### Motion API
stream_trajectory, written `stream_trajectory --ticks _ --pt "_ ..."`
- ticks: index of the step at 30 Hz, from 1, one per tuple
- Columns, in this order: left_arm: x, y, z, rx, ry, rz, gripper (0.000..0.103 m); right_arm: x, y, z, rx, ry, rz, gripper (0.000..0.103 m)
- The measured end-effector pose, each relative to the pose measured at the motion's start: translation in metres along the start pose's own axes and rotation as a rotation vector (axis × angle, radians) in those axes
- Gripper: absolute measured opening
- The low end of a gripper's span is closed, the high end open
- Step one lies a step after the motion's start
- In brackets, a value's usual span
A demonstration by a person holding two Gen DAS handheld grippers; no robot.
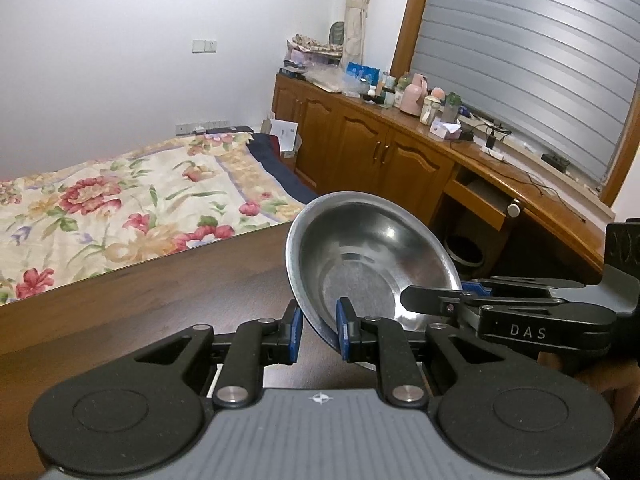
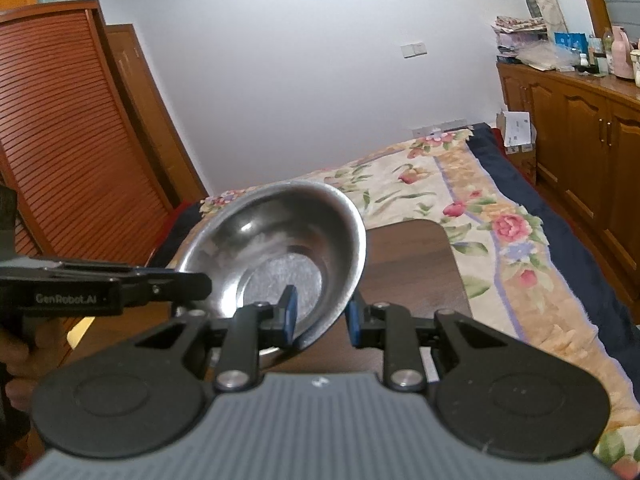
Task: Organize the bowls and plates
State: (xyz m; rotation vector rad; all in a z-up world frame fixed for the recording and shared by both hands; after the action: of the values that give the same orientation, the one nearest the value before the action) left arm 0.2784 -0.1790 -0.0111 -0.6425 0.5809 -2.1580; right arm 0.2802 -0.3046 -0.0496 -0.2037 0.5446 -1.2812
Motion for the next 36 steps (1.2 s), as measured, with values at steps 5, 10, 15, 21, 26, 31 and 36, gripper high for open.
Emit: stream_trajectory --ticks 5,10,15,21,26,31,36 --pt "-0.003 -0.017 -0.013 0.015 -0.01 0.004 0.02 -0.013 -0.006 -0.008 -0.005 -0.015 0.011 0.027" --pt "-0.005 -0.03 -0.028 0.026 -0.018 0.011 0.02 -0.024 -0.01 -0.019 -0.012 -0.029 0.022 0.027" --pt "-0.008 -0.04 -0.042 0.035 -0.015 0.018 0.02 -0.035 -0.014 -0.031 -0.026 -0.032 0.033 0.027" --pt "-0.015 -0.046 -0.055 0.029 -0.012 0.031 0.019 -0.048 -0.016 -0.045 -0.047 -0.036 0.053 0.027" --pt "-0.02 -0.056 -0.069 0.037 -0.008 0.05 0.019 -0.059 -0.019 -0.052 -0.059 -0.054 0.07 0.027" --pt "-0.024 -0.06 -0.084 0.03 -0.021 0.056 0.02 -0.069 -0.021 -0.062 -0.073 -0.072 0.079 0.027" --pt "-0.026 -0.064 -0.098 0.021 -0.043 0.054 0.02 -0.072 -0.022 -0.073 -0.098 -0.076 0.089 0.027"
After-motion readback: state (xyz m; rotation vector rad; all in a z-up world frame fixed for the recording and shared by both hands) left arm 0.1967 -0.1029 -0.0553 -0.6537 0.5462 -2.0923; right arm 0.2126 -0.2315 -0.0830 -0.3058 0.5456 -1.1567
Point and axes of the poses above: each gripper's, at about its wrist camera, not at the fingertips, and y roughly the way its jaws point, x to its right, z to its top, the point moved 8 cm from there along y, roughly the way its jaws point, and after that the axes turned 5 degrees about -y, right-handed, at the moved point
